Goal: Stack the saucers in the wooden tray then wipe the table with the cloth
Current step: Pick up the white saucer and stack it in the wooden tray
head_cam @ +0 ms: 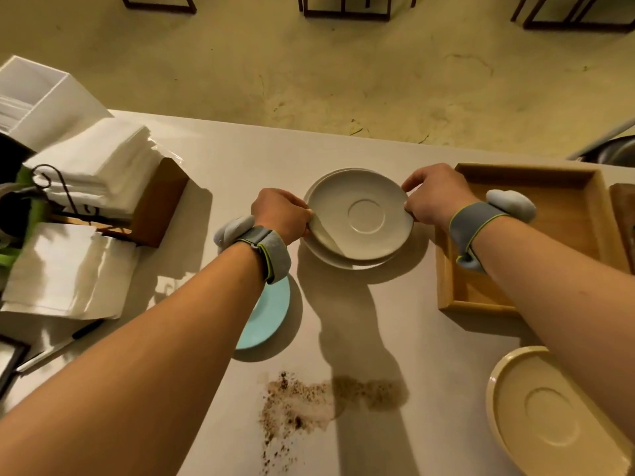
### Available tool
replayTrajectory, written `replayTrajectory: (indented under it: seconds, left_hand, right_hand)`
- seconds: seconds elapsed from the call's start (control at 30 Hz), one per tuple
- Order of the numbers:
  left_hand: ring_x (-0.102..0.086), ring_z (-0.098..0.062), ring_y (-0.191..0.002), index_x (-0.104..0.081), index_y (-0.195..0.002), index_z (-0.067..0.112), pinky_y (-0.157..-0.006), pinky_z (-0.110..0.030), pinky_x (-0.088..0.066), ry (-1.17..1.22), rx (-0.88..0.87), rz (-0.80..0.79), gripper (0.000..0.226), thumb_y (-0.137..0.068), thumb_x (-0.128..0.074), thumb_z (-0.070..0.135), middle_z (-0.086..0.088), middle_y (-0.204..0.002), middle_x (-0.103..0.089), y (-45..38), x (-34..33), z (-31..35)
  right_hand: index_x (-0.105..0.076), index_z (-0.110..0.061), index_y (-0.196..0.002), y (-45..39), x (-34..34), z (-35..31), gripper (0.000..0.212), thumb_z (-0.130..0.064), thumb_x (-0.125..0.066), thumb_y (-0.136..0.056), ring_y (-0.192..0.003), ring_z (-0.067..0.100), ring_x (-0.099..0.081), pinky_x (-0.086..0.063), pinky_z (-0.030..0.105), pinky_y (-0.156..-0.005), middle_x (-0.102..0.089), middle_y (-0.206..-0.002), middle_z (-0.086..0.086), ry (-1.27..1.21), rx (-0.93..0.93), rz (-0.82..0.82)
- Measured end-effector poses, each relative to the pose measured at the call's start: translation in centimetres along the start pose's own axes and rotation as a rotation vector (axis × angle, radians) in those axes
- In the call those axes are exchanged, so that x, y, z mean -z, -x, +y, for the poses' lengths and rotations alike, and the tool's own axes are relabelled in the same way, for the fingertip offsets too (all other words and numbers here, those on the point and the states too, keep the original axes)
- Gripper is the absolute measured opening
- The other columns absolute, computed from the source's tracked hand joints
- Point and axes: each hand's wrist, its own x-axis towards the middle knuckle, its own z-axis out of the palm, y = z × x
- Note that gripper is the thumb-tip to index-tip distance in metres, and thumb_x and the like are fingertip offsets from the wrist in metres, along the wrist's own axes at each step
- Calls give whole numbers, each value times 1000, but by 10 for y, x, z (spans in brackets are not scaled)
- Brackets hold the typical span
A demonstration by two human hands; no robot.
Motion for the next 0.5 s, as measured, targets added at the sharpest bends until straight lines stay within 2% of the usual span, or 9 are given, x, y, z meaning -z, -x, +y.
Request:
replayTrajectory:
  seconds: [0.13,0.33,0.4,0.5]
  left_hand:
    - [-73,-30,-72,-72,-64,16,-76,-39,-60,-50,-26,11,14,-73,-75,5,-14,-73,-74,-5,1,0]
    - [-73,-25,-70,-72,-65,17,-76,-38,-60,-92,-52,9,10,-70,-79,13,-8,-69,-74,-10,5,-4]
    - [-72,-22,-66,-71,-66,18,-75,-38,-61,-84,-50,22,11,-67,-82,17,-6,-67,-73,-12,6,-5]
    - [-72,-27,-78,-70,-74,19,-78,-41,-60,-40,-25,3,18,-65,-85,21,-10,-81,-73,-14,8,-8]
  right_hand:
    - [-66,-27,-80,-2,-3,4,23,-5,-71,-75,-84,27,-67,-58,41,-80,-71,-90,7,-25,7,-15]
    - [-66,-23,-101,0,-5,7,27,-12,-72,-77,-94,29,-64,-55,42,-86,-69,-105,10,12,33,-33]
    - [-64,-21,-111,3,-6,9,34,-19,-71,-78,-102,30,-61,-52,40,-89,-66,-111,10,54,44,-24]
    - [-65,-17,-111,8,-9,11,32,-21,-69,-79,-97,30,-62,-52,34,-81,-66,-109,10,64,21,-23]
